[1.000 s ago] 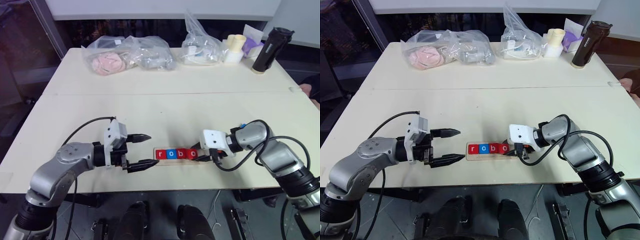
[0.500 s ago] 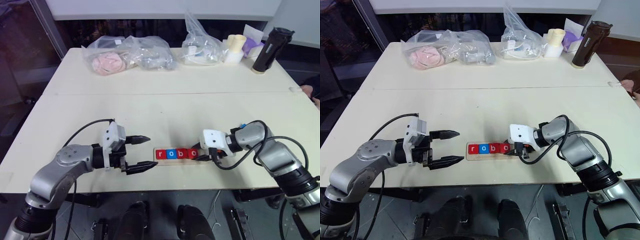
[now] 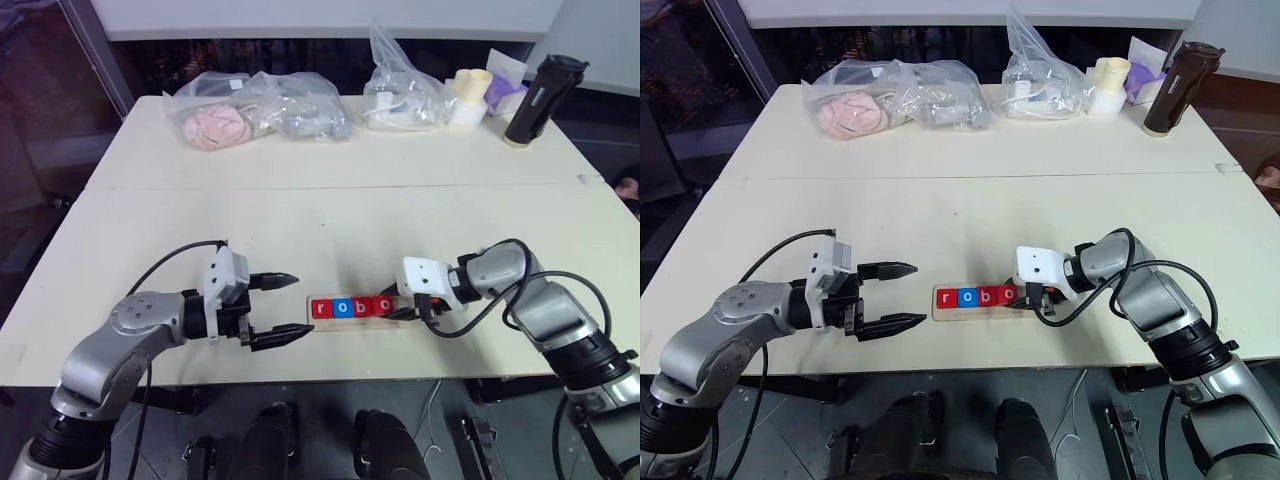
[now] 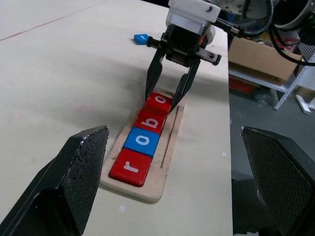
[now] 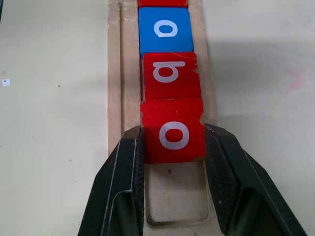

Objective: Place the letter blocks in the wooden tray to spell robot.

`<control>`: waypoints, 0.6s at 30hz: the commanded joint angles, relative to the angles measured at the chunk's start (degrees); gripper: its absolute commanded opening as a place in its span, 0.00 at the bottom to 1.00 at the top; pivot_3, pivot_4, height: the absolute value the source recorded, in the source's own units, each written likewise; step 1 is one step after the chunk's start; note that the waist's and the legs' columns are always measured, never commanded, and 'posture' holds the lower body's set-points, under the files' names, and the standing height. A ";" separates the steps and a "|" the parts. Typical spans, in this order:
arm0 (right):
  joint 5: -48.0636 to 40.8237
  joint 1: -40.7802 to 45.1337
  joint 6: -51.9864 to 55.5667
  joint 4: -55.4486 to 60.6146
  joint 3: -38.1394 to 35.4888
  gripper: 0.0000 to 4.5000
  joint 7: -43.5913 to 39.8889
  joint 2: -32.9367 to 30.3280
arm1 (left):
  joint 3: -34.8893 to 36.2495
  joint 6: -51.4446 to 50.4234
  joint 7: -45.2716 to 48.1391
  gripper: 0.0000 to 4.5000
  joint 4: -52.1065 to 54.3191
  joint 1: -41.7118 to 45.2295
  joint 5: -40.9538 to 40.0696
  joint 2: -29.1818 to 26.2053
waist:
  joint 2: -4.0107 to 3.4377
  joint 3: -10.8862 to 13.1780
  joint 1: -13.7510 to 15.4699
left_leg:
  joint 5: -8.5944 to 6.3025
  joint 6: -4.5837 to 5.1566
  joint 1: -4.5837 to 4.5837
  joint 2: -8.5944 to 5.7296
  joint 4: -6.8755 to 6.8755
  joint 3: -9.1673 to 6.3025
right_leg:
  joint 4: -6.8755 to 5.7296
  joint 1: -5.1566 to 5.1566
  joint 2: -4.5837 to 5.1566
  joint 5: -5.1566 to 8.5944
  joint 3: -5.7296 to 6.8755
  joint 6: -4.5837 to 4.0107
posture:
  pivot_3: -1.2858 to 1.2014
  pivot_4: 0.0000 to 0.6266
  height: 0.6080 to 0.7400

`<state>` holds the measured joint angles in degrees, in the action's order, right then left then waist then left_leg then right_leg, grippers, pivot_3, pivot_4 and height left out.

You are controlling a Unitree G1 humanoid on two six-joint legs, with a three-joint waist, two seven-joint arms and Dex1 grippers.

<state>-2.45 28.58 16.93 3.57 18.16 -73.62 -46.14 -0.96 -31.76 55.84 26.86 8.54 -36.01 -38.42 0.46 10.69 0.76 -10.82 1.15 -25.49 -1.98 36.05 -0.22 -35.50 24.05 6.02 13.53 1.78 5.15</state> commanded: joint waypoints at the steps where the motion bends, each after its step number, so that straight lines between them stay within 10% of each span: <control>1: -0.10 1.46 -0.53 0.39 -0.63 0.25 -0.17 -0.03 | 0.79 1.83 0.68 1.00 0.04 -0.49 0.25 -0.32 | 0.00 0.00 -0.03 | 0.00 0.00 0.00 0.00 0.00 0.00 | 0.00 0.00 0.00 0.00 0.00 0.00 | 0.52 0.24 0.88; 2: -0.07 1.48 -0.61 0.32 -0.64 0.48 -0.17 -0.02 | 0.80 1.98 0.81 1.00 -0.08 -0.52 0.37 -0.29 | 0.00 0.00 -0.04 | 0.00 0.00 0.00 0.00 0.00 0.00 | 0.00 0.00 0.00 0.00 0.00 0.00 | 0.52 0.24 0.88; 7: 0.08 1.67 -0.54 0.28 -0.95 0.99 -0.13 -0.51 | 0.64 2.34 1.08 1.00 -0.72 -0.06 0.41 -0.25 | 0.00 0.00 -0.03 | 0.00 0.00 0.00 0.00 0.00 0.00 | -0.02 0.01 0.00 0.00 0.00 0.00 | 0.52 0.24 0.88; 18: -1.21 2.54 1.46 0.65 -3.55 0.99 1.19 -0.77 | -0.27 -0.65 -0.89 1.00 0.42 3.29 -0.62 0.40 | 0.00 0.00 -0.03 | 0.00 0.00 0.00 0.00 0.00 0.00 | -0.03 0.01 0.00 0.00 0.00 0.00 | 0.52 0.24 0.88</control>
<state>-3.07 30.41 18.56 3.03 15.96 -72.48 -46.21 -1.45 -32.17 55.45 25.19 10.98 -35.64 -38.06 0.46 10.69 0.73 -10.82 1.16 -25.49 -1.97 36.04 -0.22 -35.53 24.07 6.01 13.53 1.78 5.15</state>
